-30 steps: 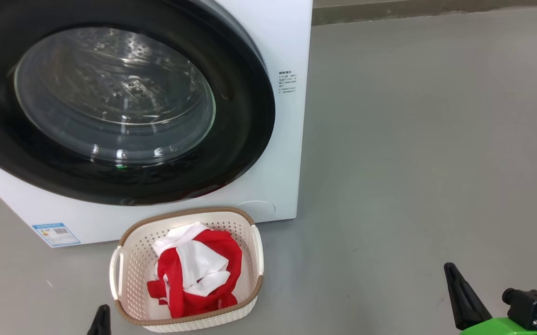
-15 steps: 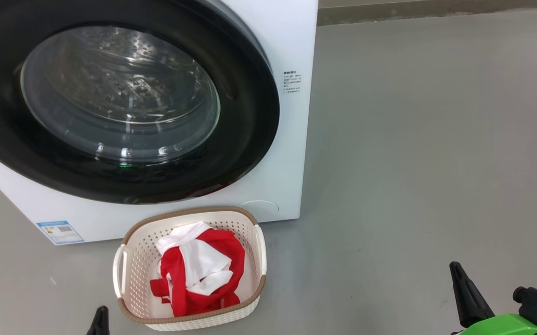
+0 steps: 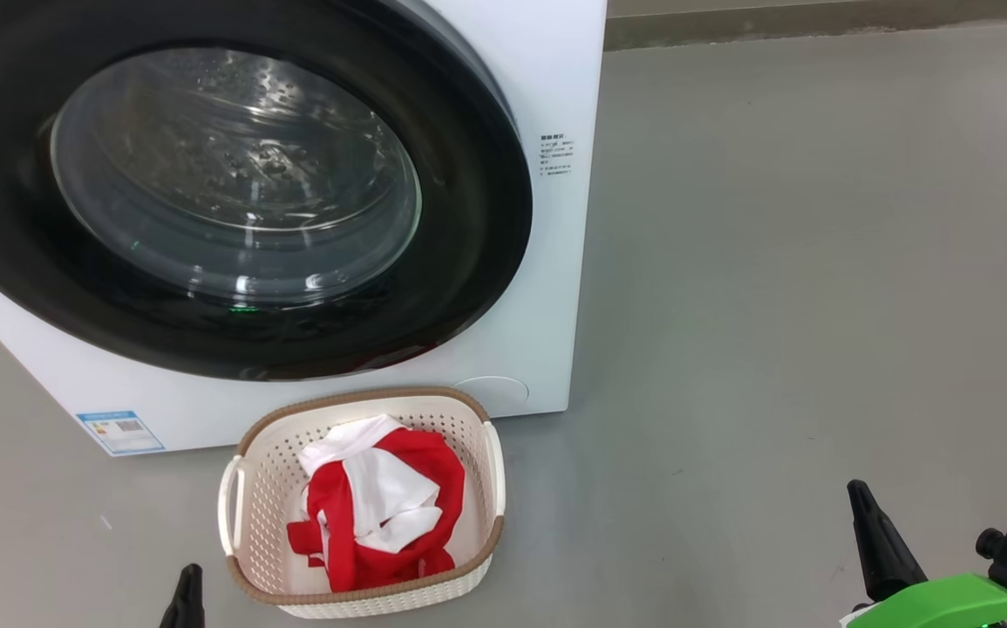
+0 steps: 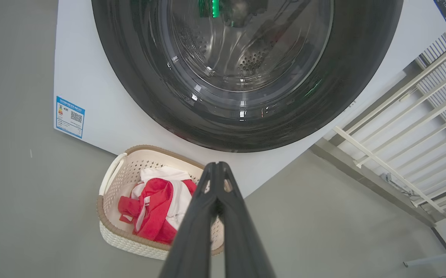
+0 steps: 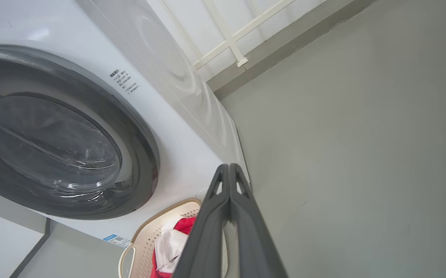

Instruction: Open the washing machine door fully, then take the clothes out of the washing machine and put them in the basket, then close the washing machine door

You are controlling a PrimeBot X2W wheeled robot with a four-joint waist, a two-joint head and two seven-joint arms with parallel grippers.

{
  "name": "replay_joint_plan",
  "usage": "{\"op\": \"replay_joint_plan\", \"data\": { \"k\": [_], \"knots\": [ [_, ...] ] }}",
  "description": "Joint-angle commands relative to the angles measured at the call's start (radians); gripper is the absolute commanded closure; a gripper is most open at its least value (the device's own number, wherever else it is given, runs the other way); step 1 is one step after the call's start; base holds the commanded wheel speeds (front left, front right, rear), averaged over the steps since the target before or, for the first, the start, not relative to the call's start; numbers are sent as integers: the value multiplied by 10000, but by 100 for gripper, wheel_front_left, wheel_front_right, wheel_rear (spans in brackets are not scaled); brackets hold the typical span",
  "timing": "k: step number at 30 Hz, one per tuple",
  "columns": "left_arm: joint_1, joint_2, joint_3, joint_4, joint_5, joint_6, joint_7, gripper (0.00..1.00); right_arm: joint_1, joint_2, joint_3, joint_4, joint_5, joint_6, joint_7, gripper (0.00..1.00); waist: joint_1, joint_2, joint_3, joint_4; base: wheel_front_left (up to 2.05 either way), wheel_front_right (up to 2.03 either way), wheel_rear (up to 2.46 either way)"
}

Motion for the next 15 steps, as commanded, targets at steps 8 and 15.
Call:
{"op": "replay_joint_plan", "data": {
  "k": [8, 15],
  "knots": [
    [-566, 79, 115, -173, -898, -27, 250, 100, -469, -64, -112, -324, 838, -4, 246, 100, -1, 0, -17, 63, 0, 0, 0],
    [-697, 70, 125, -148, -1625, -31, 452, 100, -553, -41, -171, -376, 1494, -5, 450, 100, -1, 0, -32, 121, 0, 0, 0]
  ]
}}
